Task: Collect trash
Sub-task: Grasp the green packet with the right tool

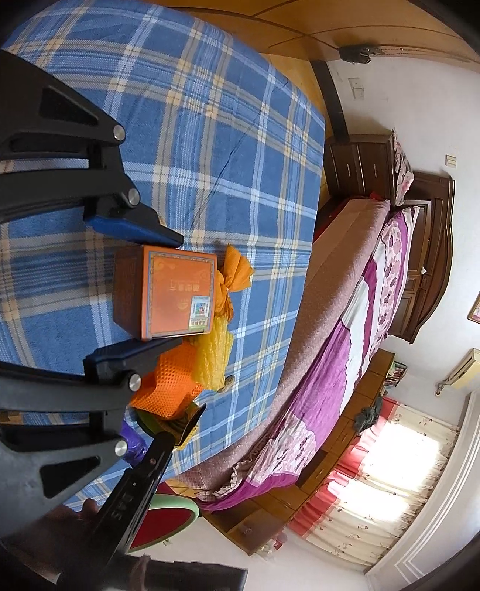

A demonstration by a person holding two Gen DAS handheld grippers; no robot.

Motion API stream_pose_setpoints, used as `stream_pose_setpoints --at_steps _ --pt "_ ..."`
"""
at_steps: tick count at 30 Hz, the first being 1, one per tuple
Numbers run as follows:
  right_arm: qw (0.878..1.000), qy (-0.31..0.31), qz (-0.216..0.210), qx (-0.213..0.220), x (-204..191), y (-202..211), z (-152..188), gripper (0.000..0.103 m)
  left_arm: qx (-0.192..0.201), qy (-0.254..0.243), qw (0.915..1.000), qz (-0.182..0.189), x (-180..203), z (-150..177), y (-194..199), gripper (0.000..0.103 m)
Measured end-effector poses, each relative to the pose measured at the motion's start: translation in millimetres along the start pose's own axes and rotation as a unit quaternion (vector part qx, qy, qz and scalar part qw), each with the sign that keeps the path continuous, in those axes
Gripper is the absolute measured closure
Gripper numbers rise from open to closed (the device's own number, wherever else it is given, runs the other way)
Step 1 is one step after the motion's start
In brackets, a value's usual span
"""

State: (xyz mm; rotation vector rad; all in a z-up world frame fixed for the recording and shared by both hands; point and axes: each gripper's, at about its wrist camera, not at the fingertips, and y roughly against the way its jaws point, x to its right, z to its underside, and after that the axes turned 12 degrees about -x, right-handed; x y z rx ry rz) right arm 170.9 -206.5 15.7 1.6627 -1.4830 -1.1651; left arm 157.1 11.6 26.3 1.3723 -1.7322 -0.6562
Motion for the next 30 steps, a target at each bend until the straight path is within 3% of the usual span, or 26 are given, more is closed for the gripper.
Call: stream_pose_setpoints --at_steps 4,7,30 --pt "1.0 0.005 -0.008 -0.005 1.0 -5.7 -0.6 0.094 -0.001 -0.001 1.0 0.002 0.7 0.1 -0.1 0.056" --pt "1.0 0.008 -0.011 0.009 0.4 0.5 2.5 0.097 0.0 -0.002 1.0 0.004 3.2 0.7 2.3 0.056" --pt "0.99 -0.03 -0.066 0.119 31.4 111.0 54.1 0.1 0.002 -0.022 0.9994 0.025 40.2 22.7 43.4 0.056"
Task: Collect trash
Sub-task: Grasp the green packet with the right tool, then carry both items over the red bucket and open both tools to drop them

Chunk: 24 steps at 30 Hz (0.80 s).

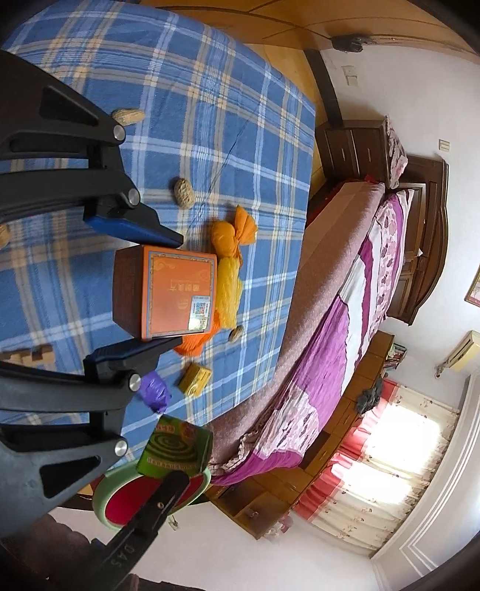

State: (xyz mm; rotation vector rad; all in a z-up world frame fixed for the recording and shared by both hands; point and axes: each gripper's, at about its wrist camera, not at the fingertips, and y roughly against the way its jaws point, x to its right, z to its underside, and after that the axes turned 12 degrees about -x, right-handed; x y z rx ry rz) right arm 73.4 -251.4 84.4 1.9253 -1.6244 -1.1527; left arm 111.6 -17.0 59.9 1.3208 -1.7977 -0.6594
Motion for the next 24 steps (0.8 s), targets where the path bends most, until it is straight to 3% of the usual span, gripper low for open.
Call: stream_pose_setpoints --at_steps 15,24 --pt "0.998 -0.052 0.007 0.042 48.6 57.4 18.0 0.1 -0.028 -0.022 0.9982 0.049 44.9 12.0 7.2 0.056" --pt "0.995 -0.081 0.011 0.065 77.5 81.8 27.7 0.1 -0.041 -0.043 0.9964 0.06 73.3 16.4 5.7 0.056"
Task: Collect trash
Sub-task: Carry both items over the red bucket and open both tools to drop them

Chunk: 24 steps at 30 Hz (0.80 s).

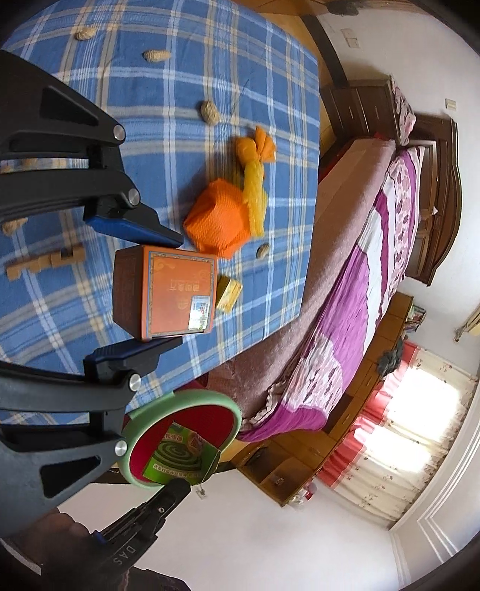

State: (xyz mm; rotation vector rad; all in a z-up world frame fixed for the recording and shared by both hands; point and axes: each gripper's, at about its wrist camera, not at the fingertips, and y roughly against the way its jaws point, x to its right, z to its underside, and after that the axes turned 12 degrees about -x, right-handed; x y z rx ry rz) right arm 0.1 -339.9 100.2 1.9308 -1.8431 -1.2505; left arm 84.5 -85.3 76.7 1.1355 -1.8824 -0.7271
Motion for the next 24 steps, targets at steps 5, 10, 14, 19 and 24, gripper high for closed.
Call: stream_pose_setpoints --at_steps 5,10,14,19,24 --pt "1.0 -0.02 0.006 0.015 19.8 12.8 0.2 0.1 -0.004 -0.024 0.9997 0.002 20.6 0.2 -3.5 0.056" --pt "0.999 -0.041 0.017 0.03 41.6 25.2 0.1 0.1 -0.014 -0.049 0.9987 0.01 44.0 -1.0 -10.3 0.056" --pt "0.997 -0.06 0.027 0.039 59.9 31.2 -2.8 0.1 -0.019 -0.073 0.997 0.017 66.4 -2.6 -17.4 0.056" --pt "0.995 -0.085 0.037 0.047 86.4 36.8 -2.4 0.1 -0.032 -0.101 0.9939 0.027 94.5 -6.0 -30.9 0.056" --pt "0.992 -0.11 0.048 0.048 114.1 35.3 -1.6 0.1 -0.041 -0.13 0.9902 0.028 121.4 -9.1 -47.5 0.056"
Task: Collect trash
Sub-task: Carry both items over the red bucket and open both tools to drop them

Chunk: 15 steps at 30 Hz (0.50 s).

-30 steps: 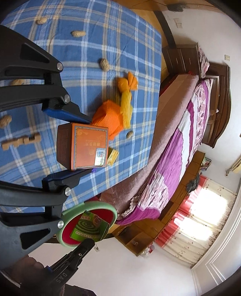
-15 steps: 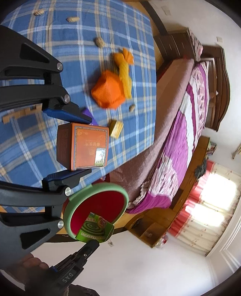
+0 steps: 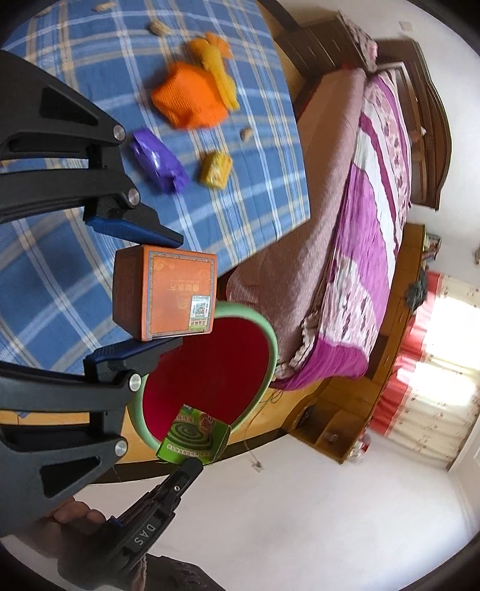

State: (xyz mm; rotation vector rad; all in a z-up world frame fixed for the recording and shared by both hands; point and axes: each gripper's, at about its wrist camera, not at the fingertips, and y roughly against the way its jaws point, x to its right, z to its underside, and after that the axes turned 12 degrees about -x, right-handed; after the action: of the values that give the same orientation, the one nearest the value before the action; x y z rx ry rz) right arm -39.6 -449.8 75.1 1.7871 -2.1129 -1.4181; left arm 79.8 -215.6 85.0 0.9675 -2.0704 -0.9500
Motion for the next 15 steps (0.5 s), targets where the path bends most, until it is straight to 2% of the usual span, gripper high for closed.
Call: stream_pose_setpoints --at_steps 7,15 --pt "0.999 -0.03 0.021 -0.001 34.1 -10.9 -5.0 0.1 -0.023 -0.026 0.9993 0.009 27.2 -15.0 -32.3 0.056" --pt "0.998 -0.045 0.037 -0.003 53.9 -22.6 -9.7 0.098 -0.041 -0.071 0.9966 0.008 59.2 -31.5 -70.0 0.056"
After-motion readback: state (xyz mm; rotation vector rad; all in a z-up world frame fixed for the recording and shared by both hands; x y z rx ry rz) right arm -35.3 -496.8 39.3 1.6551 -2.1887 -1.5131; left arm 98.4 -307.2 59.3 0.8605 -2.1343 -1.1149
